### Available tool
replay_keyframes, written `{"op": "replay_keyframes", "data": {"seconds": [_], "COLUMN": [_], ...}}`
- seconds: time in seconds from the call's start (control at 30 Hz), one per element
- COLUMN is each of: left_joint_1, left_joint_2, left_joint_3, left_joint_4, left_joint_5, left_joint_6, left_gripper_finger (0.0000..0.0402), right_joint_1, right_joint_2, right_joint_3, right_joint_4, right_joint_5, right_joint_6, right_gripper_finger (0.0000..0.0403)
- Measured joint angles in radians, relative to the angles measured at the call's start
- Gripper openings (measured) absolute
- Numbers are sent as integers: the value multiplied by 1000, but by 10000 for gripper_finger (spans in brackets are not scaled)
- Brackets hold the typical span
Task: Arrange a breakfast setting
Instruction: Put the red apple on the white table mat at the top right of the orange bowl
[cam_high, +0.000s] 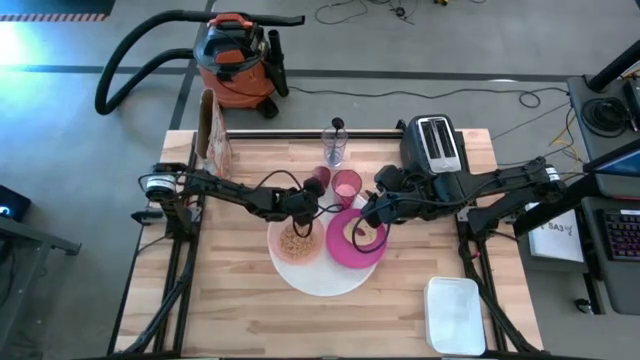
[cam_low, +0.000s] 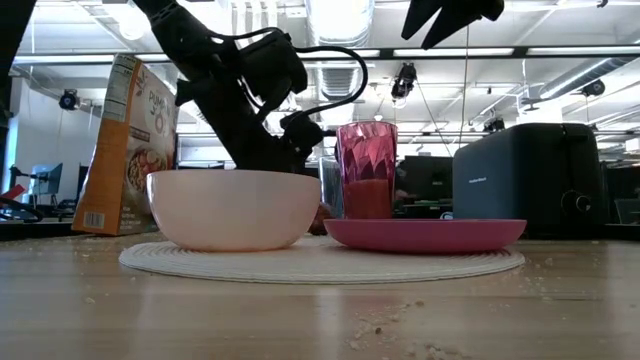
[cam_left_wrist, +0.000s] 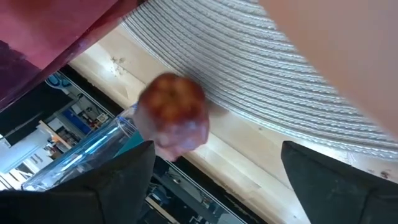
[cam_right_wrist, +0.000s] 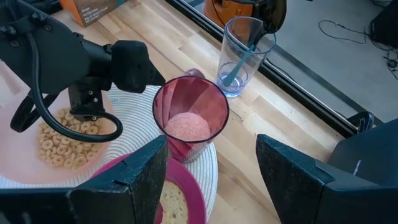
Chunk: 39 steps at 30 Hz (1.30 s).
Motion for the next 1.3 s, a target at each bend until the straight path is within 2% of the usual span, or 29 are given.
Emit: {"op": "replay_keyframes", "data": {"seconds": [0.33, 0.43, 0.7, 0.9, 0.97, 1.1, 1.3], "left_joint_1": [10, 31, 127, 173, 175, 177, 178], "left_joint_2": [-39, -60, -94, -94, -94, -96, -97], "left_joint_3": [-1, -1, -1, -1, -1, 8, 104], "left_joint_4": [1, -2, 1, 25, 33, 36, -48], "left_joint_5": [4, 66, 334, 374, 367, 324, 296], "left_joint_6": [-40, -39, -10, 2, -71, -319, -731], "left_gripper_finger": [334, 334, 334, 333, 333, 333, 333], "right_joint_1": [0, 0, 0, 0, 0, 0, 0], "right_joint_2": [0, 0, 0, 0, 0, 0, 0], "right_joint_3": [0, 0, 0, 0, 0, 0, 0], "right_joint_4": [0, 0, 1, 1, 2, 3, 4], "right_joint_5": [0, 0, 0, 0, 0, 0, 0], "right_joint_6": [0, 0, 0, 0, 0, 0, 0], "right_gripper_finger": [233, 233, 233, 233, 233, 233, 233]}}
